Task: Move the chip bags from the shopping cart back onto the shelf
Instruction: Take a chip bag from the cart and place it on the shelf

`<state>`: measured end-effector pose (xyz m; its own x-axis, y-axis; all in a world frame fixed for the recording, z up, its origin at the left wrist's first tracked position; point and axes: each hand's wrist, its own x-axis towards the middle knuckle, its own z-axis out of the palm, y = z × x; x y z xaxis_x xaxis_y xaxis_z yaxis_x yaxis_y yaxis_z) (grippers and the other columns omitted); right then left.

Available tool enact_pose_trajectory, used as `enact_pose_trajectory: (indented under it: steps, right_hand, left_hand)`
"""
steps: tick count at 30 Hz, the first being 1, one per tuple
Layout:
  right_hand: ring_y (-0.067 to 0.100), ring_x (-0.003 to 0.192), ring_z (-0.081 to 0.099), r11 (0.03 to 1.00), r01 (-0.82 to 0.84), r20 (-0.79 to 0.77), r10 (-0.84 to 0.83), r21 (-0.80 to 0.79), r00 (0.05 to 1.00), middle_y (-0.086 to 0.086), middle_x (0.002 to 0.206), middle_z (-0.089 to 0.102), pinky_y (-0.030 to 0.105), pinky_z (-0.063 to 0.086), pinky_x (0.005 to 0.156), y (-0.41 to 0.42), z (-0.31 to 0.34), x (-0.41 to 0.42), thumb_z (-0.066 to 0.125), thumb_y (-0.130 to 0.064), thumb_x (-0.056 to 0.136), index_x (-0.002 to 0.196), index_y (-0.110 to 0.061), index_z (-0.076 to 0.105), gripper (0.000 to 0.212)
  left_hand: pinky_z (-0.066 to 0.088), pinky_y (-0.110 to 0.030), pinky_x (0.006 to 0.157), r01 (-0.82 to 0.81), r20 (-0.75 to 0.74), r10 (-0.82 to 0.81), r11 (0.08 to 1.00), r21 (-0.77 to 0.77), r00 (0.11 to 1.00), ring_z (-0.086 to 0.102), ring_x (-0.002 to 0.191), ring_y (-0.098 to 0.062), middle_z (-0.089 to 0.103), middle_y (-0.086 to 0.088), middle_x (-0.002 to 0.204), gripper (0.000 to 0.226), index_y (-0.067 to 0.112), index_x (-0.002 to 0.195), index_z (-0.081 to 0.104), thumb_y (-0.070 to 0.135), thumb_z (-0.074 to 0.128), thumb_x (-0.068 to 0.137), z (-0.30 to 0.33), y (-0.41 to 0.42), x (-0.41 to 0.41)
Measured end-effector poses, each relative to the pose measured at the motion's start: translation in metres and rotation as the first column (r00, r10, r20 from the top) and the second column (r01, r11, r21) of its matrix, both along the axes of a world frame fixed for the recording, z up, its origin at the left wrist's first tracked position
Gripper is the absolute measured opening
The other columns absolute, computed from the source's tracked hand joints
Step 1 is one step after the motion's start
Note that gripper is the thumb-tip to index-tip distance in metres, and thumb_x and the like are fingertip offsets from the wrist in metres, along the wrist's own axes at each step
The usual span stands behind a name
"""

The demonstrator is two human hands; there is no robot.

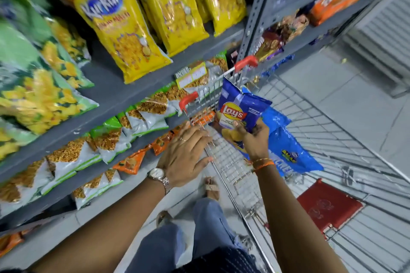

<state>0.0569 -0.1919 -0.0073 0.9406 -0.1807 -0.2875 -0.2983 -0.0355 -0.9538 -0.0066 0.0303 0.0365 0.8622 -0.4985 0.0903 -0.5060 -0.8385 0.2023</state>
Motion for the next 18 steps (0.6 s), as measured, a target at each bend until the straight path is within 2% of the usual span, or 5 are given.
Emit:
enact_pose_trajectory:
  steps: [5, 10, 14, 16, 18]
  right_hand:
    - [0.03, 0.085, 0.077, 0.985, -0.137, 0.183, 0.117, 0.101, 0.976, 0.007, 0.086, 0.079, 0.046, 0.064, 0.072, 0.024, 0.123, 0.016, 0.075, -0.001, 0.084, 0.102, 0.002, 0.071, 0.019]
    - [0.044, 0.098, 0.073, 0.939, -0.332, 0.447, 0.26, 0.09, 0.856, 0.022, 0.106, 0.076, 0.059, 0.06, 0.083, 0.092, 0.249, 0.009, 0.082, -0.014, 0.081, 0.115, -0.004, 0.069, 0.038]
    - [0.016, 0.09, 0.076, 0.878, -0.469, 0.62, 0.317, 0.093, 0.717, -0.009, 0.095, 0.08, 0.035, 0.061, 0.079, 0.163, 0.342, -0.015, 0.08, -0.013, 0.073, 0.105, -0.012, 0.072, 0.033]
    - [0.011, 0.084, 0.075, 0.837, -0.536, 0.682, 0.329, 0.109, 0.653, -0.009, 0.09, 0.08, 0.029, 0.06, 0.075, 0.198, 0.375, -0.027, 0.082, -0.018, 0.07, 0.1, -0.012, 0.072, 0.032]
    - [0.019, 0.083, 0.074, 0.783, -0.605, 0.719, 0.337, 0.145, 0.608, 0.001, 0.094, 0.08, 0.036, 0.059, 0.075, 0.231, 0.399, -0.034, 0.087, -0.029, 0.068, 0.101, -0.013, 0.074, 0.039]
  left_hand:
    - [0.016, -0.045, 0.128, -0.104, 0.167, 0.109, 0.994, -0.04, 0.98, 0.044, 0.141, -0.029, 0.059, -0.008, 0.143, 0.058, 0.01, 0.133, 0.062, 0.053, 0.035, 0.105, 0.098, 0.03, -0.007]
    - [0.028, -0.057, 0.122, -0.286, 0.366, 0.319, 0.948, -0.142, 0.875, 0.039, 0.147, -0.029, 0.055, -0.006, 0.149, 0.054, 0.014, 0.136, 0.061, 0.05, 0.042, 0.102, 0.189, 0.098, -0.051]
    - [0.034, -0.06, 0.116, -0.471, 0.502, 0.474, 0.87, -0.143, 0.723, 0.042, 0.142, -0.034, 0.054, -0.007, 0.148, 0.053, 0.015, 0.139, 0.055, 0.05, 0.039, 0.102, 0.247, 0.171, -0.098]
    - [0.026, -0.057, 0.122, -0.562, 0.561, 0.531, 0.816, -0.136, 0.634, 0.043, 0.141, -0.036, 0.056, -0.011, 0.145, 0.054, 0.013, 0.138, 0.056, 0.048, 0.041, 0.101, 0.274, 0.204, -0.122]
    - [0.018, -0.052, 0.127, -0.646, 0.604, 0.576, 0.752, -0.129, 0.55, 0.042, 0.142, -0.037, 0.055, -0.012, 0.148, 0.055, 0.01, 0.139, 0.057, 0.045, 0.044, 0.099, 0.297, 0.234, -0.143]
